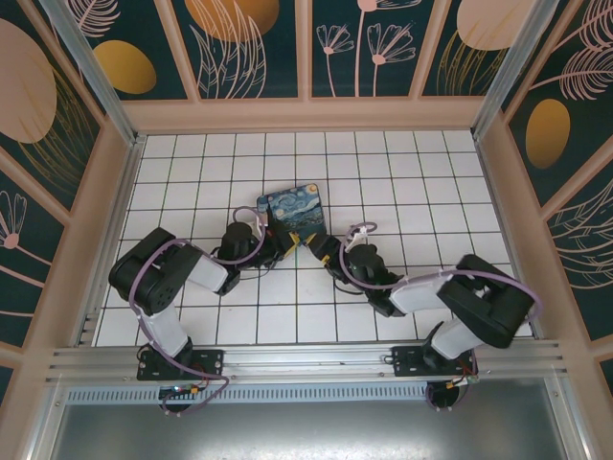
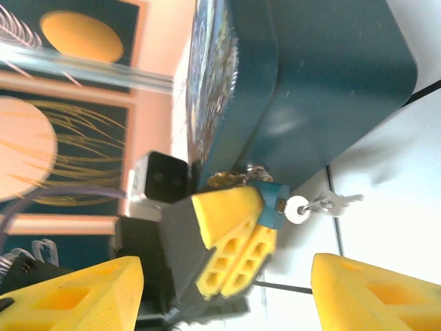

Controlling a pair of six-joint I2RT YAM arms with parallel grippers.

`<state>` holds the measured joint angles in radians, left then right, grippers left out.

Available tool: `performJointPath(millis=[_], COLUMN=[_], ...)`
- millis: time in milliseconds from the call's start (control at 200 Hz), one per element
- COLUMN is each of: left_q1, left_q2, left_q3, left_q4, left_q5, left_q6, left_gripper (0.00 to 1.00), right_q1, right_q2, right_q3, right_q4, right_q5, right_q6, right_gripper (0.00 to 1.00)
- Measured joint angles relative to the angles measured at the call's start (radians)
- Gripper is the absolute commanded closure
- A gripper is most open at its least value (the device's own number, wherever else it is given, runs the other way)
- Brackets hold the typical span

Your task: Unlock a padlock with a key

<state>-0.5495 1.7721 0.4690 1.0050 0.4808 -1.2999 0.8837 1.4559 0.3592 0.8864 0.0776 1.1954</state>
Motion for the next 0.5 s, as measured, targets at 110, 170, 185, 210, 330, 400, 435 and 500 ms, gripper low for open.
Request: performJointPath(millis=[110, 170, 185, 210, 330, 400, 435, 500], left_q1=[0.001, 0.002, 0.002, 0.002, 0.002, 0.004, 0.005, 0.006], left_q2=[-0.018, -0.026, -0.027, -0.029, -0.034, -0.035, -0.039, -0.052], left_q3=[0.023, 0.037, 0.040, 0.047, 0.072, 0.082, 0.085, 0.087], left_q4=[-0.082, -0.122, -0.132, -0.149, -0.210, -0.238, -0.254, -0.286], left_q5=[0.007, 0.011, 0.012, 0.014, 0.026, 0.036, 0.039, 0.043], left_q6=[0.037, 0.055, 0.060, 0.068, 0.098, 0.113, 0.120, 0.127], left_gripper=[1.00, 1.00, 1.00, 1.00, 1.00, 1.00, 1.00, 1.00], right_q1=[0.001, 0.004, 0.005, 0.009, 0.043, 0.069, 0.081, 0.098], right_q2=[-0.052, -0.054, -0.054, -0.054, -0.047, -0.031, -0.020, 0.001], right_q3=[0.074, 0.122, 0.133, 0.153, 0.220, 0.249, 0.260, 0.276], right_q4=[-0.236, -0.339, -0.362, -0.406, -0.550, -0.607, -0.626, -0.655], right_q5=[0.002, 0.007, 0.010, 0.018, 0.071, 0.105, 0.119, 0.140], right_q6=[-0.149, -0.232, -0.252, -0.295, -0.449, -0.527, -0.565, -0.623], right_gripper=[0.35, 0.36, 0.37, 0.37, 0.40, 0.42, 0.44, 0.44])
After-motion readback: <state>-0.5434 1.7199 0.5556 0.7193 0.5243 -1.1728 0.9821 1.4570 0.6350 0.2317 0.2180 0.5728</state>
